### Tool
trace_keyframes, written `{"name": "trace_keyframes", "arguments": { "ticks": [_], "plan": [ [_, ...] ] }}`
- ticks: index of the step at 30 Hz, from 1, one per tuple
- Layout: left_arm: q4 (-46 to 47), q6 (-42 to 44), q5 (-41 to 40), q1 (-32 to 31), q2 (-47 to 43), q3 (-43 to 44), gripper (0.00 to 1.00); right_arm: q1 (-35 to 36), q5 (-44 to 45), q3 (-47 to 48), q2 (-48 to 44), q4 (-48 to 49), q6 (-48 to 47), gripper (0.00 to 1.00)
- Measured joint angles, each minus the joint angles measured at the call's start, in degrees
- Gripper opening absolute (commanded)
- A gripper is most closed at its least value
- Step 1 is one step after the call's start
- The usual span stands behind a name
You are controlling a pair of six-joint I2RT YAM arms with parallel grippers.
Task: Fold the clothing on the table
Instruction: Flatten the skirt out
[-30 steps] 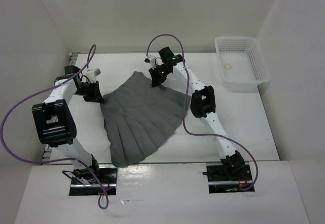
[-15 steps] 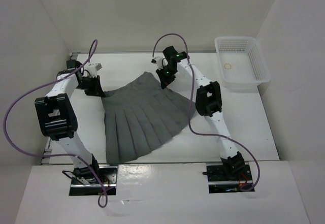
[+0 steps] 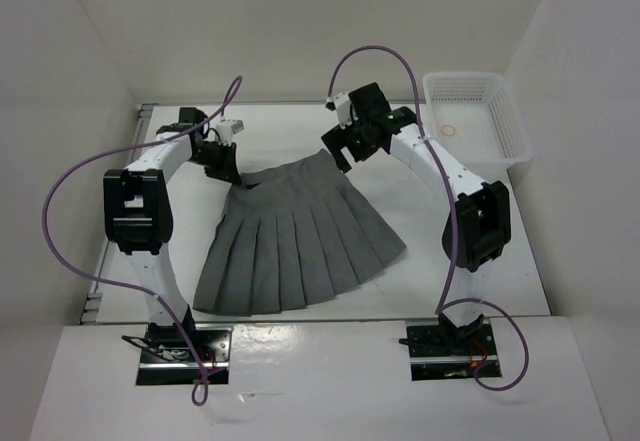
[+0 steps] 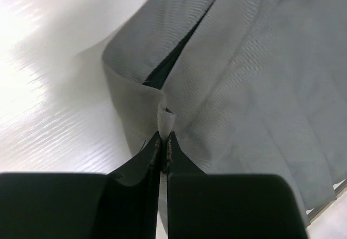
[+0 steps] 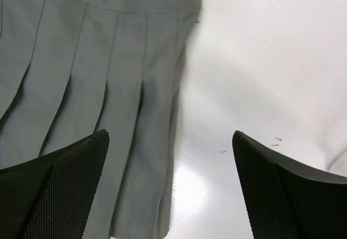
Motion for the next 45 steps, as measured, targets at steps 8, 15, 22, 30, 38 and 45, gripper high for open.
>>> {"name": "trace_keyframes", "arguments": {
  "ticks": [8, 15, 22, 30, 38, 45],
  "plan": [
    [0.26, -0.04, -1.18, -1.09, -0.02, 0.00, 0.06, -0.02, 2.03, 6.99, 6.86, 2.49, 0.00, 0.99],
    [1.20, -0.02, -2.71, -0.98, -0.76, -1.95, 0.06, -0.22, -3.56, 22.25, 23.91, 3.15, -0.33, 0.97],
    [1.97, -0.04, -4.28, -0.96, -3.63, -6.10, 0.06, -1.42, -9.97, 32.02, 34.95, 1.27, -1.33, 0.96],
    [2.32, -0.02, -5.51, -0.98, -5.44, -7.37, 0.06, -4.26, -12.83, 36.96, 37.90, -1.25, -2.62, 0.93],
    [2.27, -0.04, -5.88, -0.98, -5.44, -7.37, 0.06, -5.31, -15.39, 41.29, 41.92, -3.15, -3.93, 0.91],
    [2.27, -0.02, -5.90, -0.98, -5.44, -7.37, 0.06, -4.35, -17.09, 41.64, 43.89, -4.79, -5.31, 0.73]
  ]
}}
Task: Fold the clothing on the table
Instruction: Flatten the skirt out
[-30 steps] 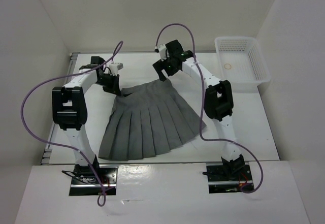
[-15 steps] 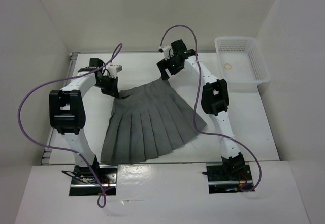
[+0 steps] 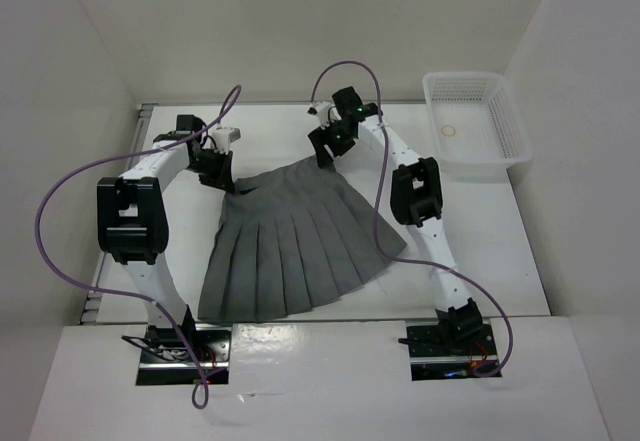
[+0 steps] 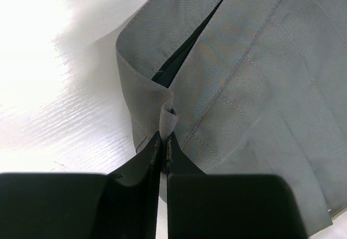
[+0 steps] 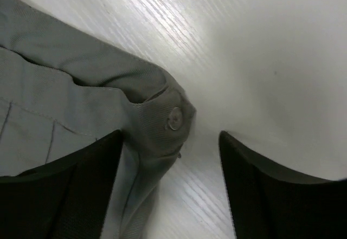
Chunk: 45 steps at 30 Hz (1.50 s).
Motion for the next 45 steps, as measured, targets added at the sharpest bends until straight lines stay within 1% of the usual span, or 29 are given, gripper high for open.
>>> {"name": "trace_keyframes", "arguments": {
  "ticks": [1, 2, 4, 5, 6, 11, 15, 19, 22, 26, 28, 34, 39, 45],
  "plan": [
    [-0.02, 0.00, 0.00, 0.00, 0.00, 0.00, 0.06, 0.17, -0.20, 0.15, 0.24, -0.13, -0.22, 0.64],
    [-0.02, 0.00, 0.00, 0.11, 0.00, 0.00, 0.06, 0.26, -0.52, 0.66, 0.48, -0.37, -0.44, 0.42],
    [0.00, -0.02, 0.02, 0.22, 0.00, 0.00, 0.06, 0.52, -1.01, 1.60, 1.25, -1.05, -0.59, 0.15],
    [0.00, -0.02, 0.02, 0.28, 0.00, 0.00, 0.06, 0.63, -1.16, 2.08, 1.57, -1.36, -0.63, 0.05],
    [0.02, -0.02, 0.02, 0.39, 0.00, 0.00, 0.06, 0.81, -1.36, 2.56, 1.86, -1.60, -0.48, 0.00],
    [-0.07, -0.24, 0.02, 1.70, 0.00, 0.20, 0.06, 1.25, 0.76, 3.23, 1.84, -2.14, -0.17, 0.00],
    [-1.07, -0.50, 0.50, 3.48, -0.31, 3.58, 0.06, 1.07, 1.55, 2.32, -0.07, -2.69, 0.42, 0.00],
    [-1.62, -0.74, 1.27, 3.80, -4.28, 9.75, 0.06, 0.57, 2.23, -1.99, -8.83, -2.78, 0.94, 0.00],
    [-1.49, -0.76, 2.73, 3.80, -7.63, 15.91, 0.06, -0.04, 2.78, -2.93, -16.59, -2.19, 1.01, 0.00],
    [-0.87, -0.81, 6.10, 3.82, -10.51, 19.82, 0.06, -0.61, 4.26, -5.18, -25.38, -0.26, 0.92, 0.00],
    [-1.05, -1.36, 8.22, 3.82, -11.08, 20.13, 0.06, -0.76, 5.38, -8.44, -30.03, 1.03, 0.68, 0.00],
    [-2.67, -1.88, 10.21, 3.67, -11.58, 16.94, 0.07, -0.66, 5.99, -21.46, -38.05, 2.95, -0.02, 0.00],
    [-4.81, -1.90, 11.17, 3.65, -16.52, 16.09, 0.07, -0.55, 4.85, -24.39, -42.36, 2.62, -0.79, 0.00],
    [-6.45, -1.84, 12.96, 3.65, -28.15, 16.13, 0.07, -0.55, 1.90, -24.68, -53.31, 2.25, -1.18, 0.00]
  ]
}}
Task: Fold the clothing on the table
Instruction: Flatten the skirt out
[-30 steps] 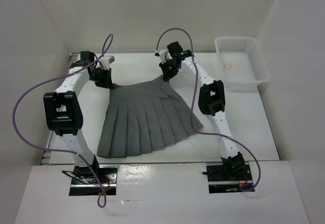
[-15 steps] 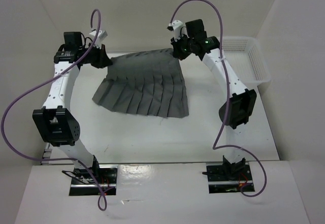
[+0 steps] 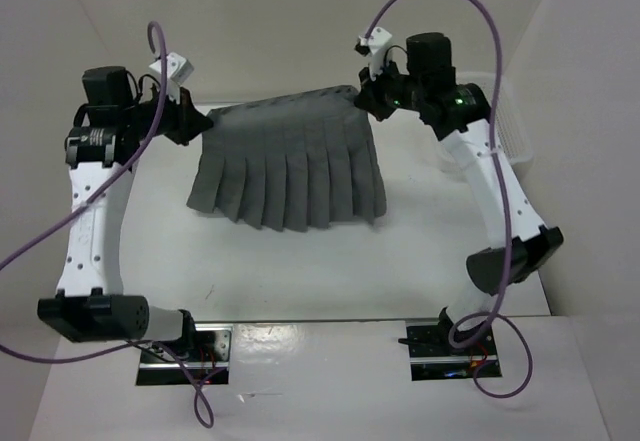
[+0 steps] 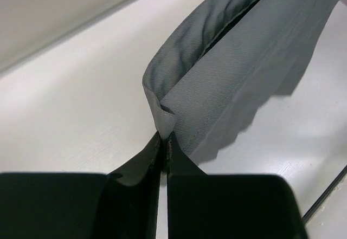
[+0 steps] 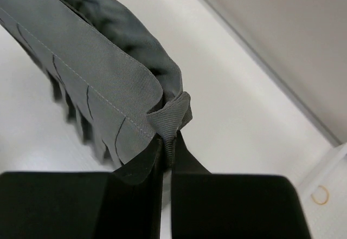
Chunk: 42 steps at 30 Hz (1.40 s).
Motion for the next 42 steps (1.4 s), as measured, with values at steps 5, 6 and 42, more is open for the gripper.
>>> {"name": "trace_keyframes", "arguments": {
  "ticks": [5, 6, 42],
  "plan": [
    [-2.10, 0.07, 1.86, -0.04, -9.81, 0.66, 0.07, 0.20, -3.19, 0.00, -9.25, 0.02, -0.02, 0.00],
    [-2.45, 0.11, 2.25, -0.04, -11.54, 0.87, 0.07, 0.22, -3.98, 0.00, -10.69, -0.02, -0.02, 0.00],
    [2.03, 1.11, -3.50, -1.14, 18.95, -9.46, 0.10, -1.73, -4.87, -18.23, 11.47, 4.76, 0.15, 0.00]
  ]
}}
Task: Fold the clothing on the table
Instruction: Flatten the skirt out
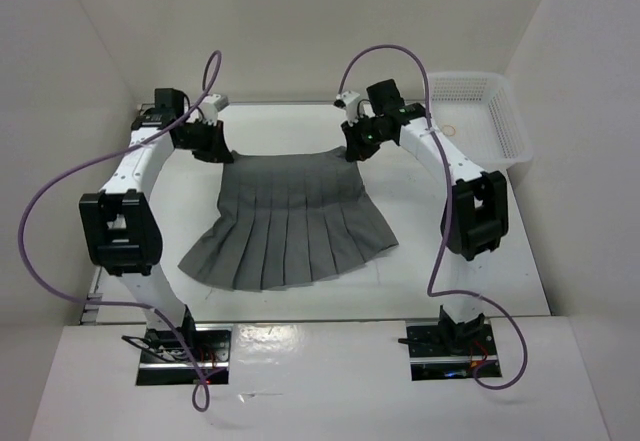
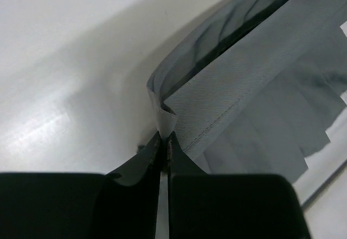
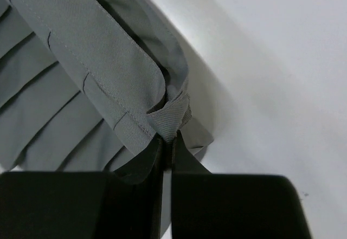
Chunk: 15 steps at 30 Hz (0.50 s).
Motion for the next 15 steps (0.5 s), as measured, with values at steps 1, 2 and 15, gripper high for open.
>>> {"name": "trace_keyframes", "arguments": {
  "ticks": [1, 2, 15],
  "plan": [
    [0.46, -0.11, -0.42, -0.22, 2.25, 1.77, 0.10, -0.33, 0.44, 1.60, 1.73, 0.26, 0.04, 0.00],
    [1.09, -0.33, -0.74, -0.39, 3.96, 3.50, 0.10, -0.61, 0.76, 3.15, 3.21, 0.70, 0.04, 0.00],
    [9.55, -5.49, -14.43, -0.72, 12.92, 17.99, 0.93, -2.58, 18.67, 25.42, 16.72, 2.67, 6.40, 0.91]
  ]
}}
